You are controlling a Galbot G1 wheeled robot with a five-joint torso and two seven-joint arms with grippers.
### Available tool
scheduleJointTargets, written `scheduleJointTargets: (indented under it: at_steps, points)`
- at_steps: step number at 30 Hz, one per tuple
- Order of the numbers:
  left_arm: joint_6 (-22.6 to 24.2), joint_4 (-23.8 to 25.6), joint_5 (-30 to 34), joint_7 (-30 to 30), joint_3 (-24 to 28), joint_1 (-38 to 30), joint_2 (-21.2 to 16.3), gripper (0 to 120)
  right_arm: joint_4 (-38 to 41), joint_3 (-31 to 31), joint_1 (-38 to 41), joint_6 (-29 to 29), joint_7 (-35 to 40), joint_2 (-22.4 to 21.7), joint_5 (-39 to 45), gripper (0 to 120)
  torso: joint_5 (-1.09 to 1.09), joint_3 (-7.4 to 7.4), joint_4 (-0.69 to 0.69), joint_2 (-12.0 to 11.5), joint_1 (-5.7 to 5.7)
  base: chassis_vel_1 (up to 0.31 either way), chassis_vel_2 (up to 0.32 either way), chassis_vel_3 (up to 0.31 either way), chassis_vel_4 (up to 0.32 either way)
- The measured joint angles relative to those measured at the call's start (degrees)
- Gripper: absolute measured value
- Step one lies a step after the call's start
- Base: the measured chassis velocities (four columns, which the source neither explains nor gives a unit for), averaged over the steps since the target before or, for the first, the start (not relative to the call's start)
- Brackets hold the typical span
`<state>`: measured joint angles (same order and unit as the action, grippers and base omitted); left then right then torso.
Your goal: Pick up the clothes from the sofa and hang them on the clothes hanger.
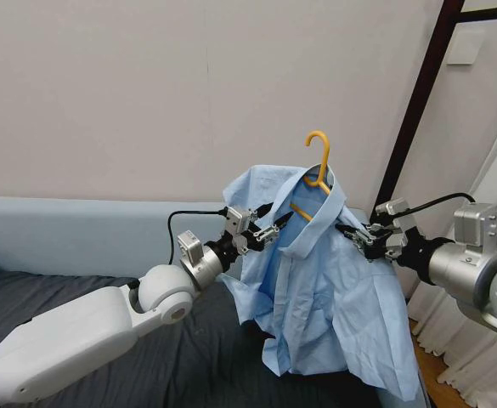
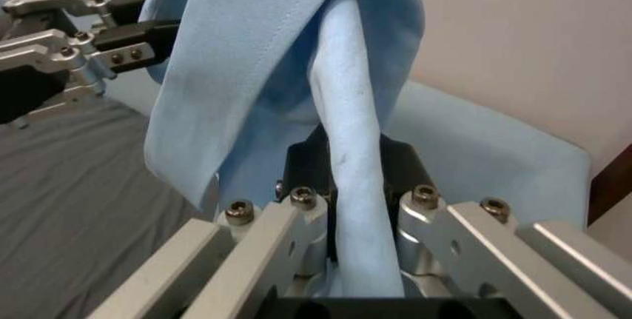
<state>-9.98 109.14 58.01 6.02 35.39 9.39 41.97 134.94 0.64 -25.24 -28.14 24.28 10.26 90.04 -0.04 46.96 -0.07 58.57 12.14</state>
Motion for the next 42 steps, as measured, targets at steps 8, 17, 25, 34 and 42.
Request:
scheduleJointTargets:
  at_steps: [8, 17, 25, 34, 42]
  points:
    - [0.12, 1.44, -0.25, 0.21, -0.63, 1.71, -0.89, 0, 0.12, 0.0, 0.45, 0.03, 1.14, -0.19, 1.28, 7, -0.01, 0.0, 0.0, 0.0, 0.0, 0.0, 0.0, 0.0, 0.0]
    - [2.29, 8.37, 1.04, 4.6, -1.53, 1.48, -2.92, 0, -3.3, -0.23, 0.93, 0.0, 1.08, 0.26, 0.17, 7, 0.01, 0.0, -0.01, 0.0, 0.0, 0.0, 0.0, 0.0, 0.0]
    - [5.92, 12.56, -1.23, 12.96, -2.43, 5.67, -4.51, 2, -4.21, -0.25, 1.83, -0.05, 0.56, 0.37, 0.09, 7, -0.01, 0.0, 0.0, 0.01, 0.0, 0.0, 0.0, 0.0, 0.0]
    - [9.81, 14.25, -5.86, 19.88, -4.89, 10.29, -4.83, 39, -3.11, -0.12, 2.64, 0.06, 0.54, 0.39, 1.44, 7, 0.0, 0.0, 0.0, 0.01, 0.0, 0.0, 0.0, 0.0, 0.0]
    - [9.01, 12.66, -9.33, 24.5, -9.69, 18.32, -5.47, 65, 0.09, 0.03, 5.62, 0.0, 2.36, 0.22, 9.21, 7, 0.0, -0.01, -0.01, 0.01, 0.0, 0.0, 0.0, 0.0, 0.0]
